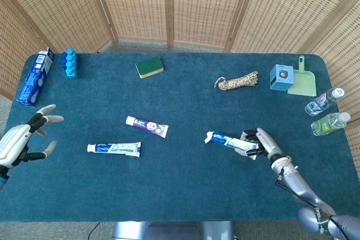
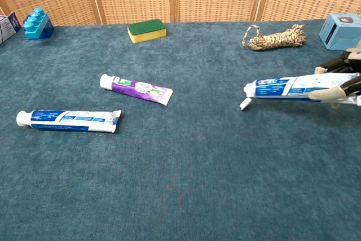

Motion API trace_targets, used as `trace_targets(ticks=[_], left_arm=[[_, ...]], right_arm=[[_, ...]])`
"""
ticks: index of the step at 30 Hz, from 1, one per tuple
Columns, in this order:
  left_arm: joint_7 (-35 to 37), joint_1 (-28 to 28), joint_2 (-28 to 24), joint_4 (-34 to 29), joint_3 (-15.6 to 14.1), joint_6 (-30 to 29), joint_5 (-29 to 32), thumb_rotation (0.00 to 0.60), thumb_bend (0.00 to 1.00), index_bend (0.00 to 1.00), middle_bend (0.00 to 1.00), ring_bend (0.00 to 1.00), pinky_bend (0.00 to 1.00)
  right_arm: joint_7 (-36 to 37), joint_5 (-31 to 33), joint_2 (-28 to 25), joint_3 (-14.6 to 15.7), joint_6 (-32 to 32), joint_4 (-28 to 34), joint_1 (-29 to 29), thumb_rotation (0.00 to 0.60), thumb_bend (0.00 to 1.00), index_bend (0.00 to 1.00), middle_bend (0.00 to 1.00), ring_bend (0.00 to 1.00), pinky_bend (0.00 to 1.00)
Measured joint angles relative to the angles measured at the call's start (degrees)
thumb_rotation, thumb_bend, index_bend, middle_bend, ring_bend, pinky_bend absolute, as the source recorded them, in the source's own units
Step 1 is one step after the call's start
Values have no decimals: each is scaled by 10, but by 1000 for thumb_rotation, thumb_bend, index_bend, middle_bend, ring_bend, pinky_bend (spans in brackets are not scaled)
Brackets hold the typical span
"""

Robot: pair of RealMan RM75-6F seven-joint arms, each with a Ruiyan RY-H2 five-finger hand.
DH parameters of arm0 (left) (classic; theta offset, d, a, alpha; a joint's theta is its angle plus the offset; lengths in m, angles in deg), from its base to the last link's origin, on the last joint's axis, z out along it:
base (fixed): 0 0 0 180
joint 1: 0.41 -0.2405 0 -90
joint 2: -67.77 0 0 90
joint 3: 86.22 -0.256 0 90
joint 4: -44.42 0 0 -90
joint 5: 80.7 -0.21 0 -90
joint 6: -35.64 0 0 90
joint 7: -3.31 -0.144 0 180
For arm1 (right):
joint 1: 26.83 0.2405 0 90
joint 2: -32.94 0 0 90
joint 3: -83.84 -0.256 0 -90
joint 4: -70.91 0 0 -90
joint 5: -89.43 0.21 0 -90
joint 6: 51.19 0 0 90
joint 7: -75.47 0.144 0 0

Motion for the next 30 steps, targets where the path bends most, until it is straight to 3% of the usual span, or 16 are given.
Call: trace_targets(ticks=[6,16,23,30], left_arm=[[1,-3,3,2,7,0,3,600,412,231,86,228,384],[1,-8,11,8,14,5,8,600,411,229,84,228,384],[4,-15,11,10,15,2,7,600,412,222,79,226,381],[5,-22,15,12,15,2,5,600,412,219,79,225,377]], right_arm=[[-42,-6,10,10,16,-26,-9,600,509,738,594,500,256],[-39,-35,5,14,49,-44,-30,599,501,571,427,302,207],[-49,-43,1,16,54,-51,-35,417,383,358,259,105,182],[-74,-44,-9,21,61,-53,-43,364,334,299,228,74,177]])
